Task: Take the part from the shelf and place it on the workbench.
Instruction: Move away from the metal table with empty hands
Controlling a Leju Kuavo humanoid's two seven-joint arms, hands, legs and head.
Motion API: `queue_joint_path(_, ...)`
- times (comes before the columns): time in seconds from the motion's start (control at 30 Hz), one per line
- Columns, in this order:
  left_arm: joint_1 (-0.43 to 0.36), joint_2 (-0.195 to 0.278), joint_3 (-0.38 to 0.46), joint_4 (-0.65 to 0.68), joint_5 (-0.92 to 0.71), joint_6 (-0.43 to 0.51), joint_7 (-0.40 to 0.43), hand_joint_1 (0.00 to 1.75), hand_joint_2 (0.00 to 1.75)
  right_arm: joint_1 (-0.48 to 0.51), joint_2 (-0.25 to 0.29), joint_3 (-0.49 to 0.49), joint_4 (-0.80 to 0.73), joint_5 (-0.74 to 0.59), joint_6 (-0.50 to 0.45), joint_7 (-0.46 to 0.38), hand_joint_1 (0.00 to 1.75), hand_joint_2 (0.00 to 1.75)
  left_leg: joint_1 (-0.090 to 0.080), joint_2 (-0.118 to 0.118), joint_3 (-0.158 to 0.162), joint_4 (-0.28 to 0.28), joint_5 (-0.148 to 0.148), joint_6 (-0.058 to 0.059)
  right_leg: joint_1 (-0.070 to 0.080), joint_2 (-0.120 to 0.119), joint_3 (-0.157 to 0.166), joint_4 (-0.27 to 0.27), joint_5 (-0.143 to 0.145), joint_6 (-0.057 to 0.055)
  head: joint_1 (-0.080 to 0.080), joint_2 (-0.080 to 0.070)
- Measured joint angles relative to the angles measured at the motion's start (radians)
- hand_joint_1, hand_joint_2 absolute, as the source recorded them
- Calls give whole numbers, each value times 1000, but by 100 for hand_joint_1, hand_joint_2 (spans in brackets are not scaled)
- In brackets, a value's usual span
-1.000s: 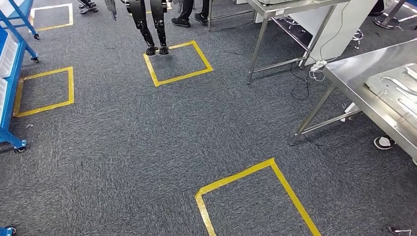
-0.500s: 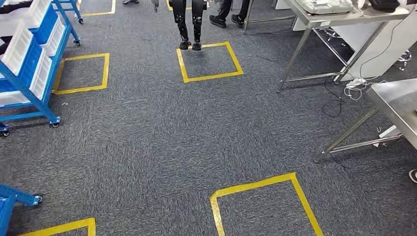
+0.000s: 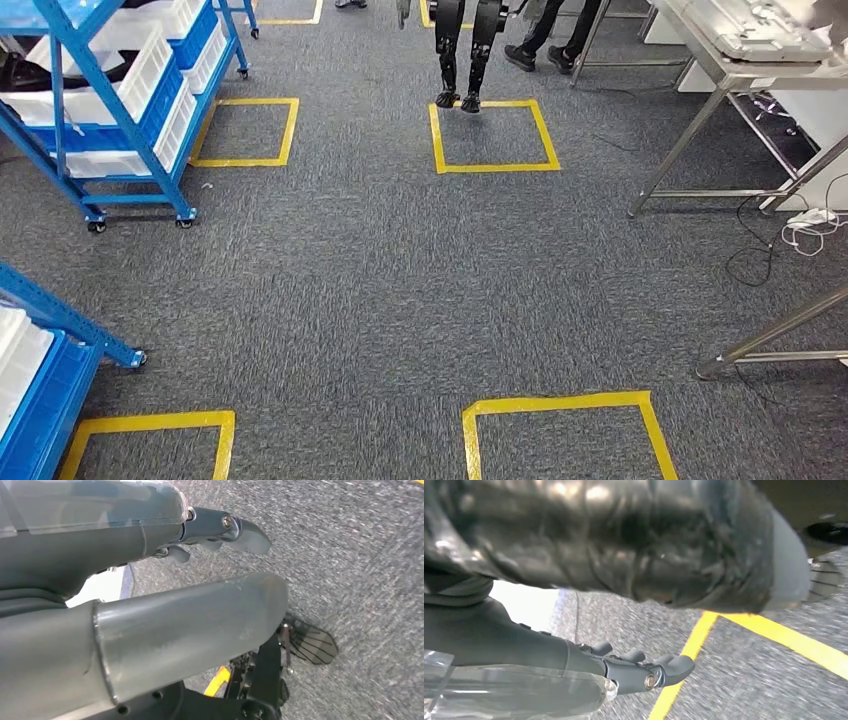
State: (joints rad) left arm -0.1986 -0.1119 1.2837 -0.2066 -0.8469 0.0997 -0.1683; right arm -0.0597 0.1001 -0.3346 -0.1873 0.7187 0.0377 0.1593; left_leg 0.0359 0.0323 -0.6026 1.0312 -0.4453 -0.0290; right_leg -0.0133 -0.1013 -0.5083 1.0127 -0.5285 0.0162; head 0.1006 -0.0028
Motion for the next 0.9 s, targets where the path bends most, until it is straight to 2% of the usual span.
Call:
queue_joint_path(0.03, 0, 2, 0, 0, 0, 0, 0, 0, 0, -3, 2, 0, 0, 0, 0, 0, 0, 0, -2, -9, -1, 2, -1, 12, -4, -2, 3, 0, -3, 5, 0, 0)
queue_joint_path(0.1, -1, 6, 0, -1, 0, 0, 0, 0, 0, -6, 4, 0, 0, 0, 0, 0, 0, 0, -5, -25, -2, 1, 1, 28, -11, 25, -5, 30, -31, 11, 0, 0)
queue_joint_path(0.17, -2, 6, 0, -1, 0, 0, 0, 0, 0, -3, 6, 0, 0, 0, 0, 0, 0, 0, -9, -41, -4, 0, 3, 39, -12, 73, -56, 140, -97, 8, 1, 0)
queue_joint_path(0.2, -3, 7, 0, -1, 0, 0, 0, 0, 0, -1, 7, 0, 0, 0, 0, 0, 0, 0, -13, -51, -6, 0, 4, 42, -10, 87, -93, 212, -129, 4, 1, 0)
queue_joint_path(0.23, -3, 7, 0, -1, 0, 0, 0, 0, 0, 0, 7, 0, 0, 0, 0, 0, 0, 0, -18, -62, -7, 0, 4, 44, -6, 93, -125, 270, -147, -1, 0, 0)
queue_joint_path(0.27, -2, 7, 0, -1, 0, 0, 0, 0, 0, 1, 7, 0, 0, 0, 0, 0, 0, 0, -22, -75, -7, 0, 4, 45, -2, 96, -142, 296, -143, -8, 0, 0)
queue_joint_path(0.3, -2, 7, 0, -1, 0, 0, 0, 0, 0, 2, 7, 0, 0, 0, 0, 0, 0, 0, -25, -89, -6, 0, 4, 46, 4, 101, -142, 284, -119, -17, 0, 0)
queue_joint_path(0.33, -2, 6, 0, -1, 0, 0, 0, 0, 0, 4, 7, 0, 0, 0, 0, 0, 0, 0, -27, -103, -5, 0, 5, 46, 10, 110, -124, 233, -79, -27, 0, 0)
queue_joint_path(0.4, -2, 4, 0, -1, 0, 0, 0, 0, 0, 6, 6, 0, 0, 0, 0, 0, 0, 0, -27, -127, -4, 1, 6, 45, 22, 159, -70, 95, -5, -44, 0, 0)
queue_joint_path(0.43, -2, 3, 0, -1, 0, 0, 0, 0, 0, 6, 5, 0, 0, 0, 0, 0, 0, 0, -26, -137, -6, 1, 7, 43, 27, 177, -52, 49, 14, -49, 1, 0)
queue_joint_path(0.47, -2, 2, 0, -1, 0, 0, 0, 0, 0, 6, 5, 0, 0, 0, 0, 0, 0, 0, -25, -147, -8, 0, 9, 40, 30, 188, -44, 26, 21, -51, 1, 0)
queue_joint_path(0.53, 0, 3, 0, -1, 0, 0, 0, 0, 0, 1, 5, 0, 0, 0, 0, 0, 0, 0, -26, -167, -12, -4, 14, 31, 30, 169, -41, 18, 24, -54, 1, 0)
queue_joint_path(0.57, 1, 4, 0, -1, 0, 0, 0, 0, 0, 0, 6, 0, 0, 0, 0, 0, 0, 0, -28, -162, -14, -1, 12, 27, 28, 156, -37, 11, 28, -57, 0, 0)
queue_joint_path(0.6, 1, 4, 0, -1, 0, 0, 0, 0, 0, 0, 7, 0, 0, 0, 0, 0, 0, 0, -31, -144, -21, 15, 0, 24, 25, 141, -32, 3, 32, -62, 0, 0)
queue_joint_path(0.63, 0, 5, 0, -1, 0, 0, 1, 0, 0, 2, 8, 0, 0, 0, 0, 0, 0, 0, -33, -117, -38, 51, -25, 21, 22, 124, -29, -5, 36, -67, 0, 0)
queue_joint_path(0.67, -2, 5, 0, -1, 0, 0, 1, 0, 0, 5, 8, 0, 0, 0, 0, 0, 0, 0, -34, -84, -61, 105, -58, 18, 23, 108, -27, -8, 38, -70, 0, 0)
queue_joint_path(0.7, -3, 5, 0, -1, 0, 0, 1, 0, 0, 7, 8, 0, 0, 0, 0, 0, 0, 0, -33, -63, -89, 169, -92, 15, 24, 93, -28, -8, 38, -73, 0, 0)
queue_joint_path(0.73, -3, 6, 0, -1, 0, 0, 1, 0, 0, 8, 8, 0, 0, 0, 0, 0, 0, 0, -31, -52, -113, 226, -116, 11, 25, 78, -29, -7, 37, -73, 0, 0)
queue_joint_path(0.77, -2, 7, 0, -1, 0, 0, 1, 0, 0, 8, 8, 0, 0, 0, 1, 0, 0, 0, -30, -45, -124, 257, -123, 8, 25, 64, -30, -6, 36, -73, 0, 0)
queue_joint_path(0.8, -1, 9, 0, -1, 0, 0, 1, 0, 0, 8, 9, 0, 0, 1, 2, 0, 0, 0, -28, -41, -117, 251, -112, 6, 24, 50, -30, -5, 34, -71, 0, 0)
queue_joint_path(0.83, 1, 12, 0, -1, -1, -1, 2, 0, 0, 7, 11, 0, 0, 1, 3, -1, 0, 0, -27, -34, -89, 207, -87, 5, 24, 36, -29, -4, 32, -70, 0, 0)
queue_joint_path(0.9, 0, 20, 0, -1, -3, -1, 3, 0, 0, 7, 17, 0, 0, 1, 4, -3, 0, 0, -30, 7, -9, 67, -35, 9, 26, 12, -27, 2, 25, -63, 0, 0)
